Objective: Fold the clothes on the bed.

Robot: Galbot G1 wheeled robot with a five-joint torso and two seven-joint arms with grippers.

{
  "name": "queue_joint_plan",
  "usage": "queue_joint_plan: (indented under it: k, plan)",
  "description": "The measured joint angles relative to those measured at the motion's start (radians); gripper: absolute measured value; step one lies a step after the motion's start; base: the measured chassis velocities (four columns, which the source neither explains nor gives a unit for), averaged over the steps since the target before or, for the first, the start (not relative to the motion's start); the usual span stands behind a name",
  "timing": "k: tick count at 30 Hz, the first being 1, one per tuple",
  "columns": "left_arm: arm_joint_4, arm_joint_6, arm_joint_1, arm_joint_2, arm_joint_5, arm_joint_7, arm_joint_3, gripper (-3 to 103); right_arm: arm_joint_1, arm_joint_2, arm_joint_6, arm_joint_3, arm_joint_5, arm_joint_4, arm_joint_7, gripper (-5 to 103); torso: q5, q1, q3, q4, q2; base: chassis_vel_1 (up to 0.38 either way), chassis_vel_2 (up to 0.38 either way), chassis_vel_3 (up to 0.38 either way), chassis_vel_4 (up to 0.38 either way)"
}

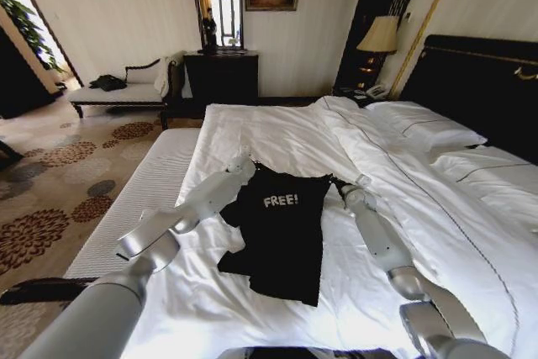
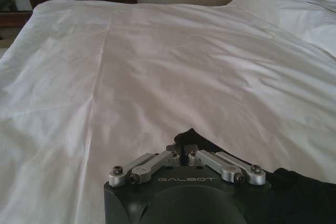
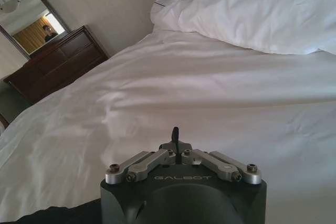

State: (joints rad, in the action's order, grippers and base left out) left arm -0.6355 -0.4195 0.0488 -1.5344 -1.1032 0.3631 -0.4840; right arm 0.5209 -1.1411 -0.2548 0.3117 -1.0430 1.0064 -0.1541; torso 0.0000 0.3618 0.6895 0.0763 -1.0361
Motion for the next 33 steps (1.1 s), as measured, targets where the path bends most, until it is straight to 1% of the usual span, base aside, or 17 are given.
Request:
queue_joint_plan:
  k: [1, 2, 3, 8, 9, 10, 11, 12, 13, 18, 23, 26, 28, 30, 31, 32, 33]
  plan:
    - [0.064, 0.01, 0.014, -0.031, 0.025, -0.016, 0.01, 2, -0.006, -0.005, 0.012, -0.004, 0.003, -0.014, 0.01, 0, 0.0, 0.0, 0.0, -0.0009, 0.0, 0.0, 0.0, 0.0, 0.0]
    - [0.102, 0.018, 0.018, -0.046, 0.047, -0.025, 0.016, 2, -0.012, -0.009, 0.023, -0.006, 0.003, -0.024, 0.016, 0, -0.0002, 0.0, 0.0, -0.0011, 0.0, 0.0, 0.0, 0.0, 0.0]
    - [0.102, 0.018, 0.018, -0.046, 0.047, -0.025, 0.016, 2, -0.012, -0.009, 0.023, -0.006, 0.003, -0.024, 0.016, 0, -0.0002, 0.0, 0.0, -0.0011, 0.0, 0.0, 0.0, 0.0, 0.0]
    - [0.168, 0.04, 0.018, -0.072, 0.098, -0.043, 0.034, 2, -0.029, -0.023, 0.05, -0.013, 0.008, -0.049, 0.034, 0, -0.0003, 0.0, 0.0, -0.0015, 0.0, 0.0, 0.0, 0.0, 0.0]
    - [0.196, 0.051, 0.018, -0.078, 0.118, -0.052, 0.044, 2, -0.035, -0.027, 0.058, -0.015, 0.012, -0.061, 0.039, 0, -0.0006, 0.0, 0.0, -0.0009, 0.0, 0.0, 0.0, 0.0, 0.0]
    - [0.199, 0.052, 0.018, -0.078, 0.121, -0.053, 0.045, 2, -0.036, -0.027, 0.059, -0.015, 0.013, -0.063, 0.039, 0, -0.0006, 0.0, 0.0, -0.001, 0.0, 0.0, 0.0, 0.0, 0.0]
    - [0.218, 0.059, 0.018, -0.081, 0.136, -0.061, 0.057, 2, -0.039, -0.031, 0.065, -0.017, 0.015, -0.071, 0.043, 0, -0.0006, 0.0, 0.0, -0.0004, 0.0, 0.0, 0.0, 0.0, 0.0]
    - [0.245, 0.071, 0.018, -0.082, 0.166, -0.069, 0.083, 2, -0.045, -0.037, 0.072, -0.02, 0.019, -0.084, 0.049, 0, -0.0005, 0.0, 0.0, -0.0006, 0.0, 0.0, 0.0, 0.0, 0.0]
    - [0.245, 0.071, 0.018, -0.082, 0.166, -0.069, 0.083, 2, -0.045, -0.037, 0.072, -0.02, 0.019, -0.084, 0.049, 0, -0.0005, 0.0, 0.0, -0.0006, 0.0, 0.0, 0.0, 0.0, 0.0]
    - [0.267, 0.107, 0.014, -0.079, 0.234, -0.081, 0.152, 2, -0.063, -0.06, 0.088, -0.027, 0.041, -0.123, 0.064, 0, -0.0006, 0.0, 0.0, -0.0013, 0.0, 0.0, 0.0, 0.0, 0.0]
    - [0.268, 0.116, 0.01, -0.078, 0.243, -0.078, 0.174, 2, -0.065, -0.053, 0.098, -0.039, 0.043, -0.137, 0.077, 0, -0.0006, 0.0, 0.0, -0.0007, 0.0, 0.0, 0.0, 0.0, 0.0]
    - [0.272, 0.132, 0.004, -0.077, 0.255, -0.09, 0.178, 2, -0.076, -0.048, 0.113, -0.056, 0.052, -0.171, 0.097, 0, -0.0005, 0.0, 0.0, -0.0001, 0.0, 0.0, 0.0, 0.0, 0.0]
    - [0.262, 0.141, -0.019, -0.076, 0.265, -0.1, 0.181, 2, -0.091, -0.053, 0.125, -0.062, 0.053, -0.206, 0.117, 0, -0.0006, 0.0, 0.0, -0.0009, 0.0, 0.0, 0.0, 0.0, 0.0]
    - [0.258, 0.141, -0.025, -0.076, 0.27, -0.1, 0.182, 2, -0.09, -0.053, 0.125, -0.063, 0.05, -0.207, 0.125, 0, -0.0005, 0.0, 0.0, -0.0011, 0.0, 0.0, 0.0, 0.0, 0.0]
    - [0.252, 0.141, -0.035, -0.076, 0.279, -0.099, 0.185, 2, -0.085, -0.048, 0.124, -0.067, 0.039, -0.203, 0.146, 0, -0.0006, 0.0, 0.0, -0.0015, 0.0, 0.0, 0.0, 0.0, 0.0]
    - [0.252, 0.141, -0.036, -0.076, 0.28, -0.099, 0.185, 2, -0.084, -0.047, 0.123, -0.068, 0.037, -0.202, 0.15, 0, -0.0005, 0.0, 0.0, -0.0015, 0.0, 0.0, 0.0, 0.0, 0.0]
    - [0.236, 0.134, -0.057, -0.075, 0.3, -0.086, 0.194, 3, -0.07, -0.034, 0.117, -0.077, 0.034, -0.19, 0.183, 1, -0.0006, 0.0, 0.0, -0.001, 0.0, 0.0, 0.0, 0.0, 0.0]
